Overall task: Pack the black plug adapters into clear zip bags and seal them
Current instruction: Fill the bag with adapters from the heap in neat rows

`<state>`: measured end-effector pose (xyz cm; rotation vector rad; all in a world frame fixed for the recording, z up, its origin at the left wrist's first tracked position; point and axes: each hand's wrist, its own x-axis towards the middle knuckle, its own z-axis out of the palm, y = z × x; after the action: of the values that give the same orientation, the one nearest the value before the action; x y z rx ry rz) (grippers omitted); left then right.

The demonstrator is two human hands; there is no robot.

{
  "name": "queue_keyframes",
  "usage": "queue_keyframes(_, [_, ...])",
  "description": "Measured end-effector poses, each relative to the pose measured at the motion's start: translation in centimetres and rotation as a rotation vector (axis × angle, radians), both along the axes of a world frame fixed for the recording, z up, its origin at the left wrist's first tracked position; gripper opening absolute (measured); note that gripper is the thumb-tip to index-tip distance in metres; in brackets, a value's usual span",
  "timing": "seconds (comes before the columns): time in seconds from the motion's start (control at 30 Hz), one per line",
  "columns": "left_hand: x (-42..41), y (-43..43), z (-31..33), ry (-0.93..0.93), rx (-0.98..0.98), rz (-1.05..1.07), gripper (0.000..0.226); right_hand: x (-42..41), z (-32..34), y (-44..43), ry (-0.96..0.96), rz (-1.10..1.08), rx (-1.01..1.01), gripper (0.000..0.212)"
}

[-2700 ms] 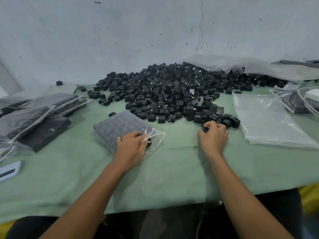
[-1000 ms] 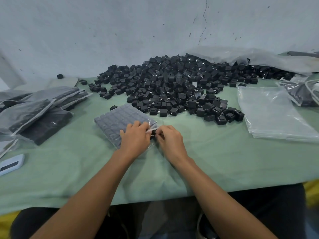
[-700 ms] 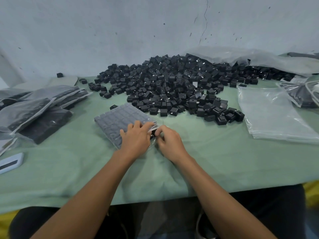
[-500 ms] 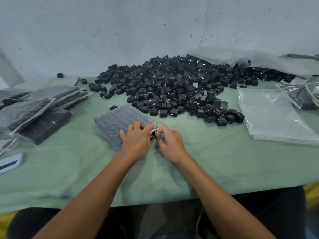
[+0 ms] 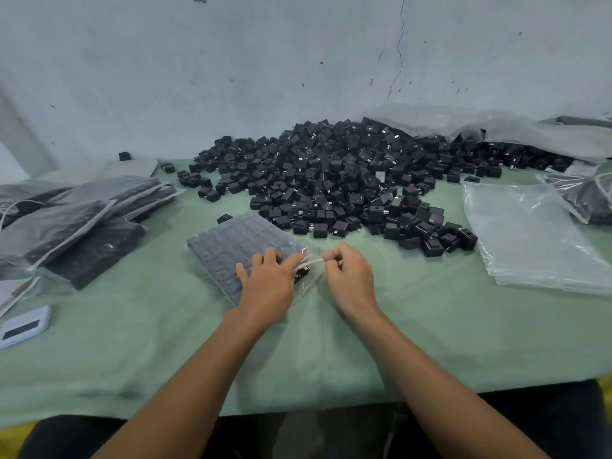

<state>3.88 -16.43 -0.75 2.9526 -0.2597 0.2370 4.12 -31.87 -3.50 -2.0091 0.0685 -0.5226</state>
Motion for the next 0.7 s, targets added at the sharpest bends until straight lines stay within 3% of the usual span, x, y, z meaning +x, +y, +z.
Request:
queue_keyframes(0.27, [0.0,0.0,-0.4,-0.018,0.009,0.012,0.043,6.7,0.8,-1.2,0.087,0.145,-0.436,0.035])
queue_keyframes(0.43, [0.3,-0.1,-0.4,-0.022,0.015,0.017,0.044,9.5,1.9,-0.8,0.244,0.273,-0.361,0.044])
queue_keyframes(0.57, [0.3,0.0,-0.4,-0.018,0.012,0.021,0.044,10.6,2.0,-0.8,0.333,0.271,-0.487,0.053])
queue_keyframes(0.7, [0.2,0.0,-0.2,0.003,0.000,0.009,0.045,10.2,1.3,-1.3,0.333,0.241,-0.454,0.039])
